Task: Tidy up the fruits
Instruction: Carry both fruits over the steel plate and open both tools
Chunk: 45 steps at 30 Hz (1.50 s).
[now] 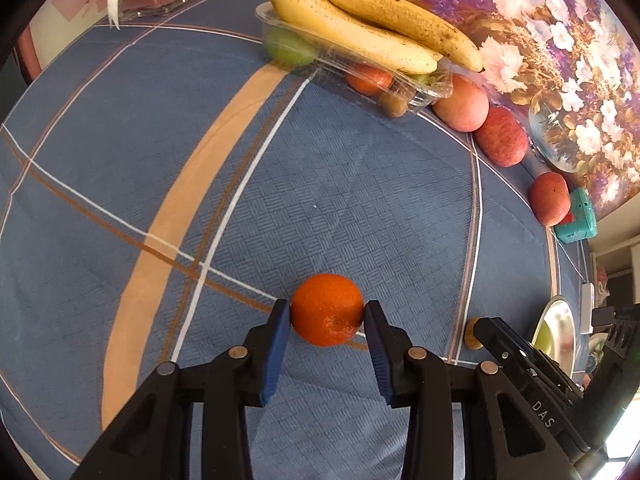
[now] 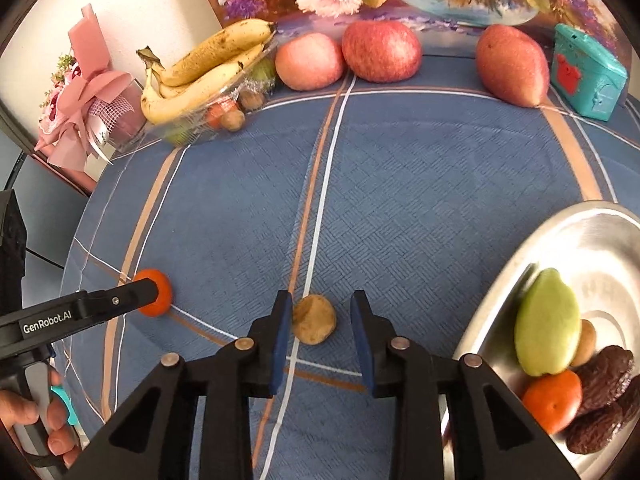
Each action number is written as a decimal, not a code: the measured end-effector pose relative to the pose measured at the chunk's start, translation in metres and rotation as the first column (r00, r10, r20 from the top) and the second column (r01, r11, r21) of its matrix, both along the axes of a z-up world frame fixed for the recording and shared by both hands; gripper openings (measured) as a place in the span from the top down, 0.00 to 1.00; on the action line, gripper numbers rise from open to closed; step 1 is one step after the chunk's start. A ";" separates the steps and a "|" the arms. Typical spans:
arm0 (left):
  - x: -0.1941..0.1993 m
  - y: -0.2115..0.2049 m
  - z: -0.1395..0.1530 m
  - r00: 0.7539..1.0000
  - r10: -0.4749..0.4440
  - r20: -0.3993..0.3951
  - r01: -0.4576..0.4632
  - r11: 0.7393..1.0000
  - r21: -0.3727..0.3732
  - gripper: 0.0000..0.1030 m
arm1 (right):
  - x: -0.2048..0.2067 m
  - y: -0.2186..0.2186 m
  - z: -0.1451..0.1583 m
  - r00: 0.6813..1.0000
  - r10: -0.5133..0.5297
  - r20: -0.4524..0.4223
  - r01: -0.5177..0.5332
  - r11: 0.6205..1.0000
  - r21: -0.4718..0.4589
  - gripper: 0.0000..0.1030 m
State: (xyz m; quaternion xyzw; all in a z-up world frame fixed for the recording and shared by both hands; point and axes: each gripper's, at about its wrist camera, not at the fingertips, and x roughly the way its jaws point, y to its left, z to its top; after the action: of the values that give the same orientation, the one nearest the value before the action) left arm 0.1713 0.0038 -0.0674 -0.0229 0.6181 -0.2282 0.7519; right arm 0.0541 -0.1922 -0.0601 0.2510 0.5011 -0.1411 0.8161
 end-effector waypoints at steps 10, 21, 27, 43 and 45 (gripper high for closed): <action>-0.001 -0.005 0.001 1.000 0.004 0.009 -0.004 1.000 0.002 0.61 | 0.003 0.011 0.000 1.000 0.029 0.006 -0.029 1.000 -0.006 0.75; -0.046 -0.019 0.038 0.999 -0.007 0.031 0.008 0.998 -0.059 0.61 | -0.040 0.020 0.039 0.999 -0.025 0.036 0.025 1.000 -0.015 0.75; -0.094 -0.048 0.054 0.996 -0.073 0.045 0.076 0.993 -0.091 0.61 | -0.074 0.028 0.059 0.999 -0.038 0.019 0.039 0.994 -0.105 0.75; -0.175 -0.105 0.060 0.984 -0.168 0.052 0.174 0.974 -0.148 0.61 | -0.148 0.013 0.086 0.986 -0.163 -0.027 0.151 0.956 -0.253 0.75; -0.183 -0.113 0.058 0.981 -0.188 0.051 0.194 0.966 -0.170 0.61 | -0.153 0.008 0.085 0.982 -0.184 -0.036 0.169 0.951 -0.258 0.75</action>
State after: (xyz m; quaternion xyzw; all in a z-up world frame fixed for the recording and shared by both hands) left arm -0.0115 -0.1089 -0.0090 -0.0250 0.5820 -0.3533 0.7320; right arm -0.0987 -0.1845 0.0250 0.1840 0.4786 -0.2839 0.8103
